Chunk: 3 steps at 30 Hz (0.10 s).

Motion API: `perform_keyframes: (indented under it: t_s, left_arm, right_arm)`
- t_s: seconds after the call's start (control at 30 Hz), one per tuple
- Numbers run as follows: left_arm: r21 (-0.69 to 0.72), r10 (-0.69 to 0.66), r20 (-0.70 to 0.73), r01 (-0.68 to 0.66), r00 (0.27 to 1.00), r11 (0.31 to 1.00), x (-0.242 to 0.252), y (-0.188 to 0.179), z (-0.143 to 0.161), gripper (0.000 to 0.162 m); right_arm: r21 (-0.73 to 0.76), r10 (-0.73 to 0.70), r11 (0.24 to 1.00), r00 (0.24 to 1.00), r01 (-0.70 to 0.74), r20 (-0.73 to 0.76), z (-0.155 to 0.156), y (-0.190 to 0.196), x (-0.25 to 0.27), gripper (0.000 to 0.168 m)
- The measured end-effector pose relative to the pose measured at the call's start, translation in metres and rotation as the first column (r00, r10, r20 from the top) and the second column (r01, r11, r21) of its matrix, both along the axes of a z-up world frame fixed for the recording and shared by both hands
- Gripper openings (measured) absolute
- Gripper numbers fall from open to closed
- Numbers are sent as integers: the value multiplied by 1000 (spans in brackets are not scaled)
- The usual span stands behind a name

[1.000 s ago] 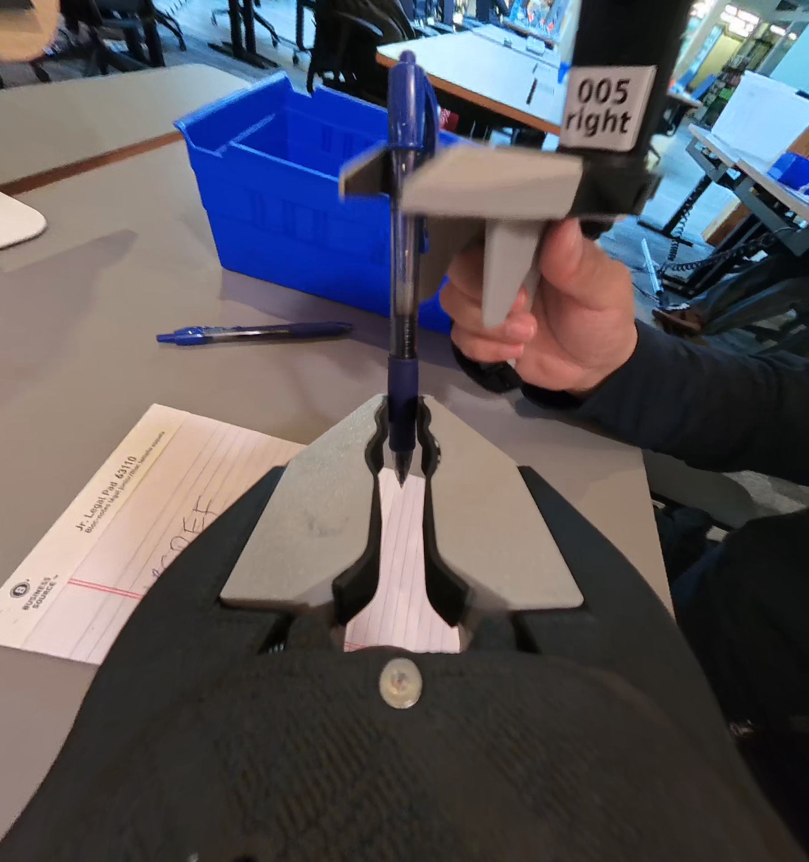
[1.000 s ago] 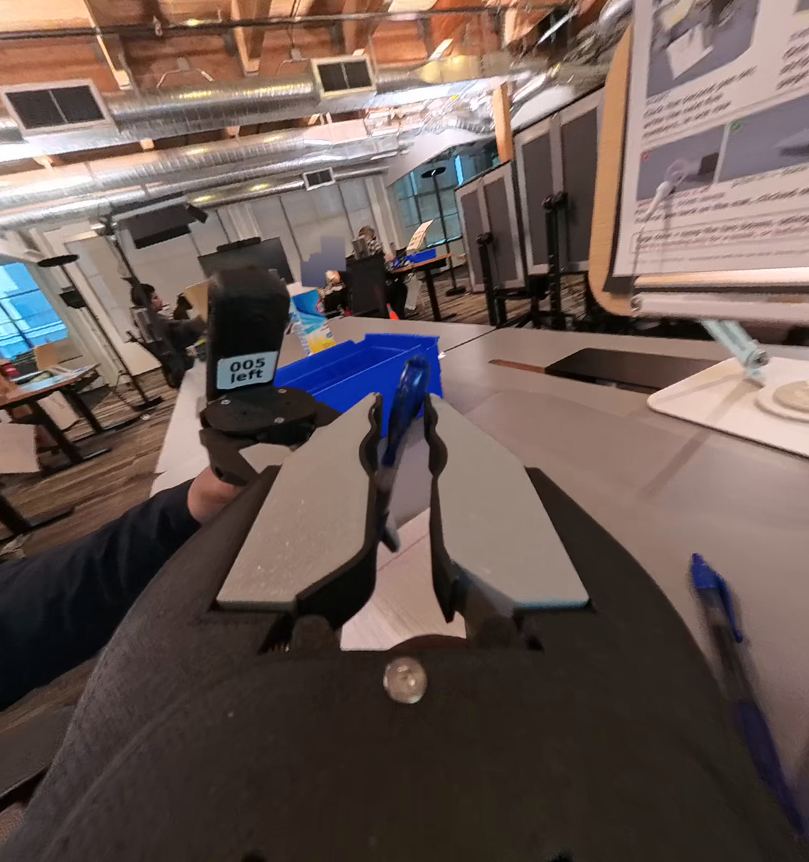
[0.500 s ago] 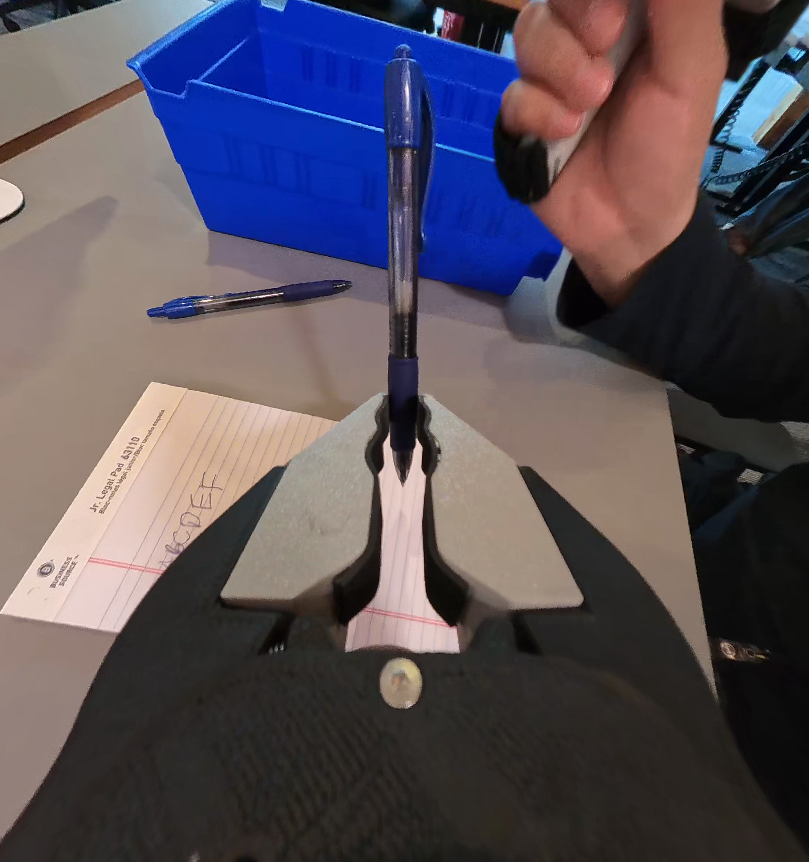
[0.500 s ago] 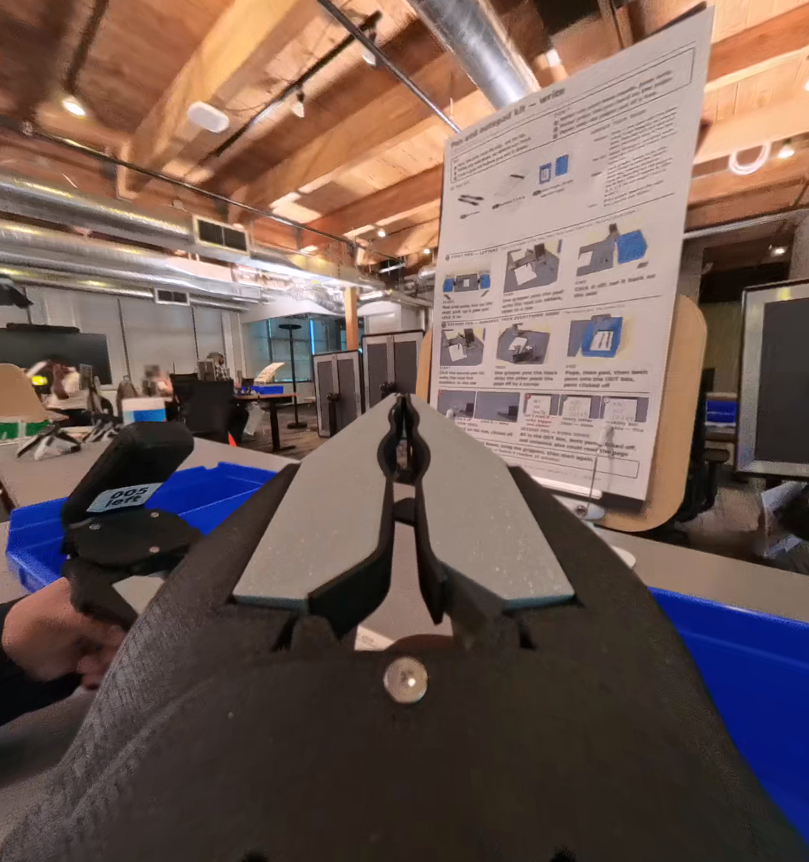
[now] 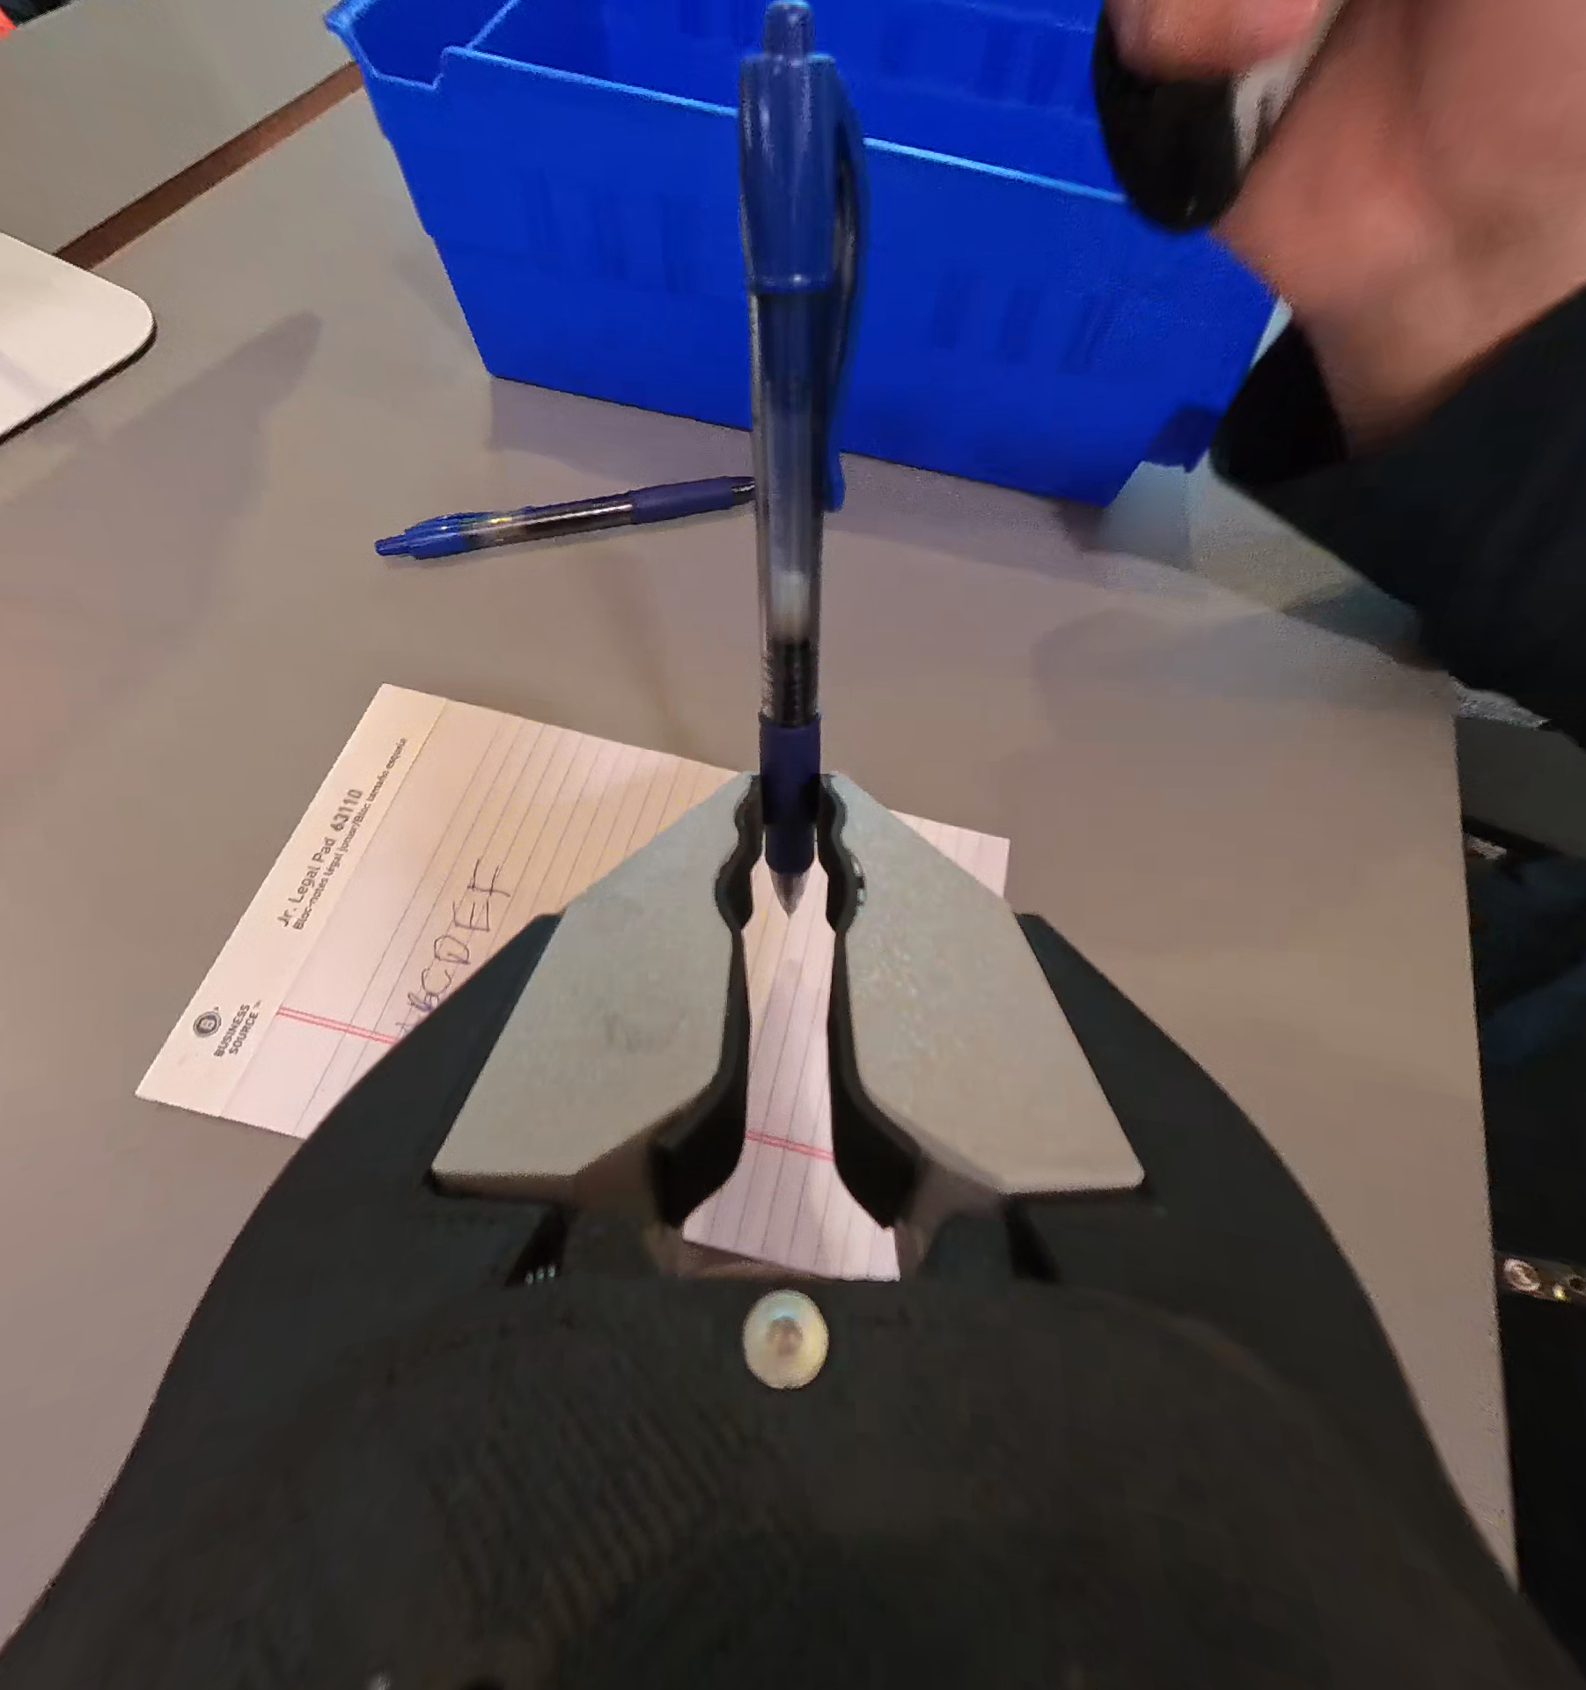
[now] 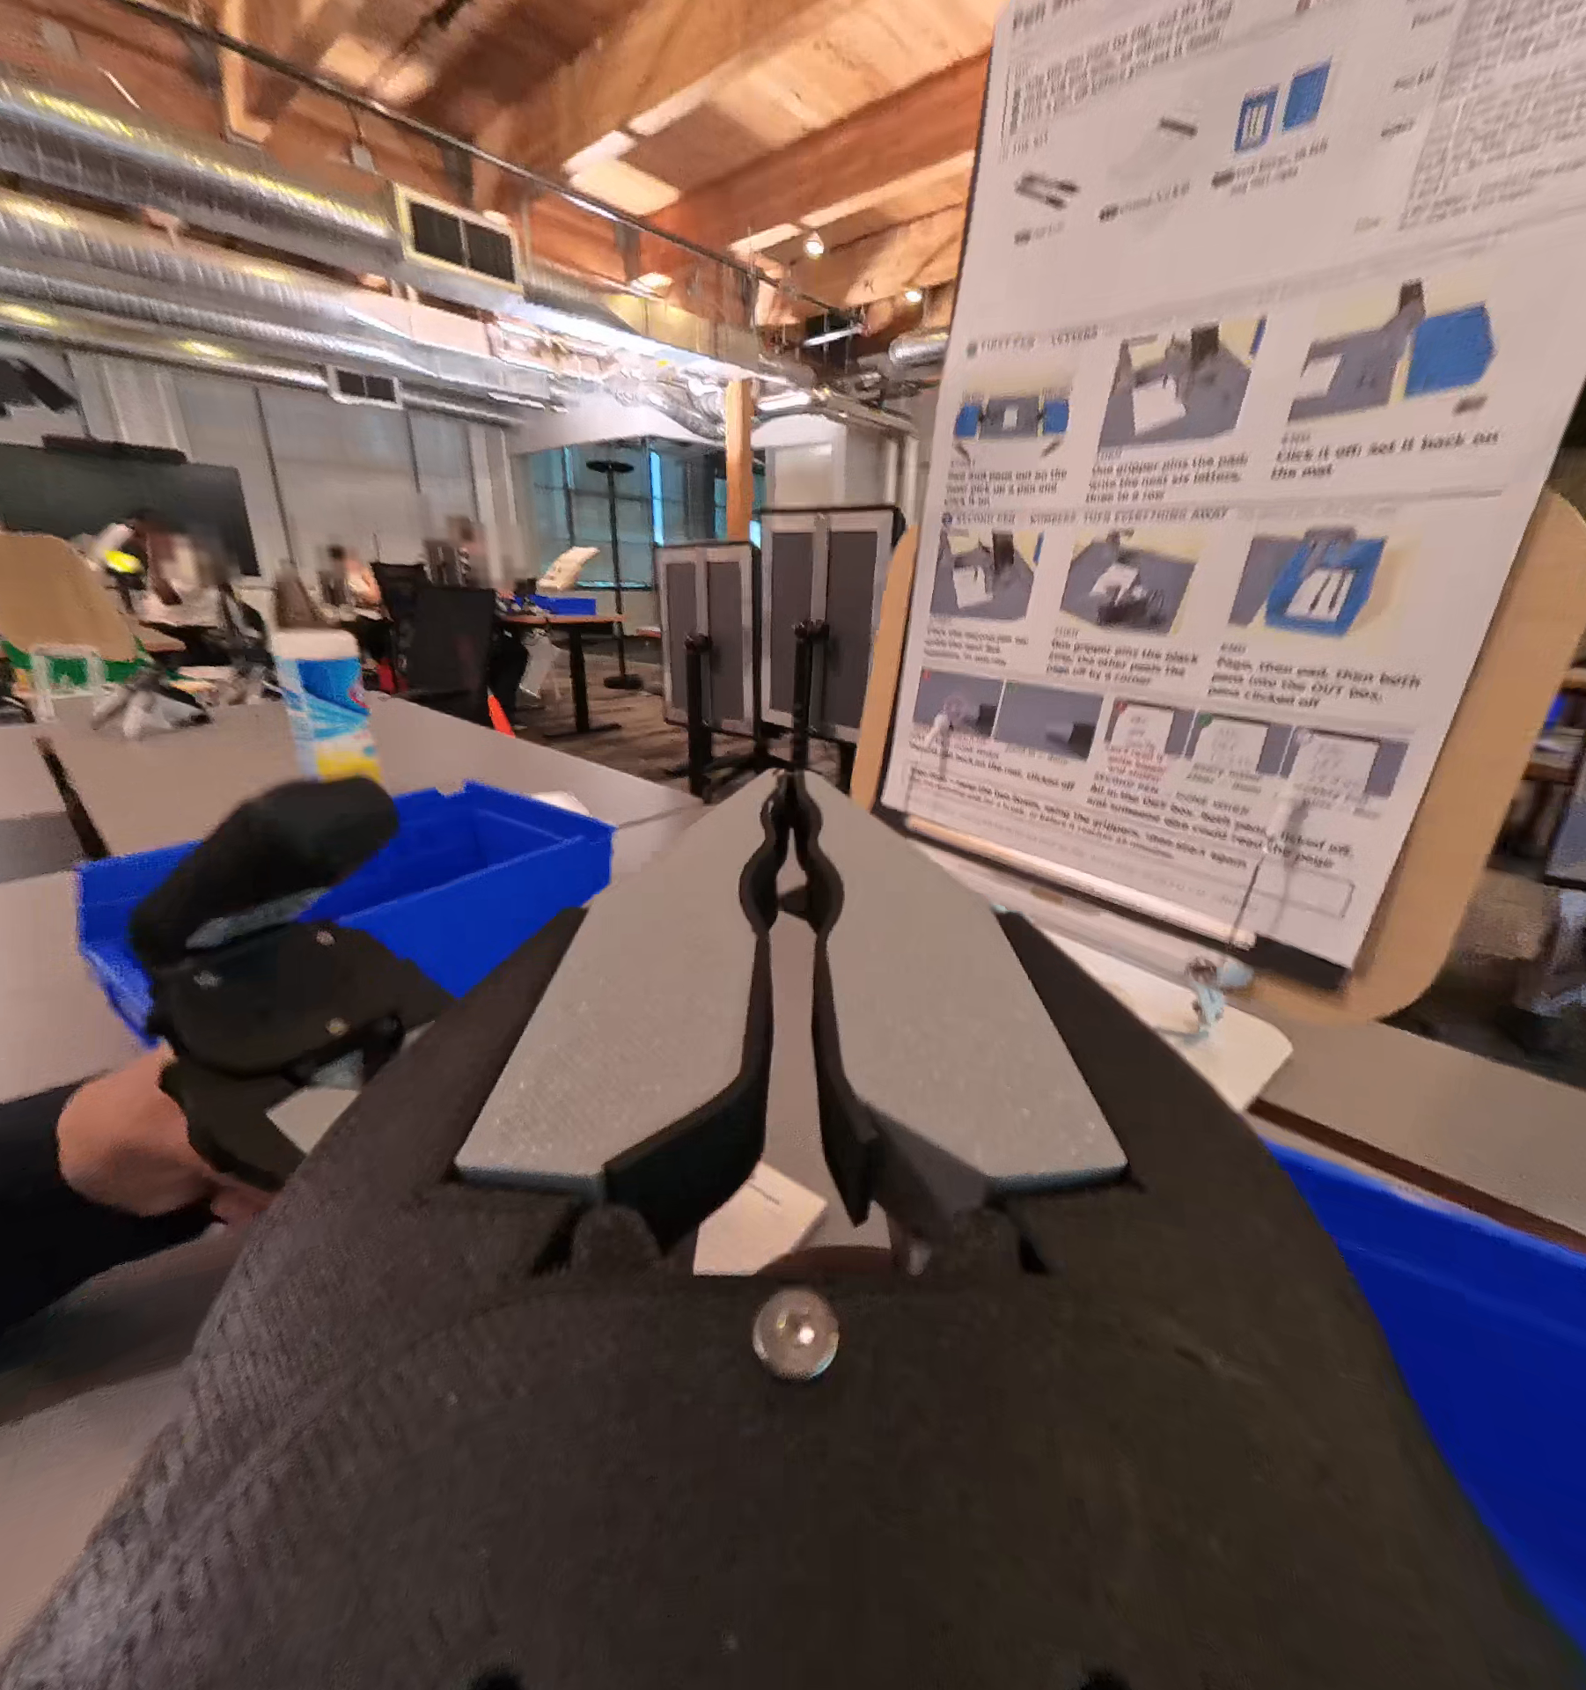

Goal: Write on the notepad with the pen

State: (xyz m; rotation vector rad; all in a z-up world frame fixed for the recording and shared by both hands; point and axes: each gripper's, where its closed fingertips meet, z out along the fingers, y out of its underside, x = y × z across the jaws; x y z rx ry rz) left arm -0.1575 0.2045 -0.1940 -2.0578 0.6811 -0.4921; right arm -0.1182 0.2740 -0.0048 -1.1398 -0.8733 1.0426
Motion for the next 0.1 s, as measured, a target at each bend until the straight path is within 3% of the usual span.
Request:
perform_keyframes:
  t_s: [0.07,0.1]
  left_arm:
    - [16,0,-9,0,1000,1000,3,0,1,8]
    - [30,10,-6,-10,1000,1000,2,1,4,8]
  right_arm:
    - [-33,80,996,996,-81,-40,15,-5,3,0]
    - [-69,158,985,987,-158,-9,4,-16,-9,0]
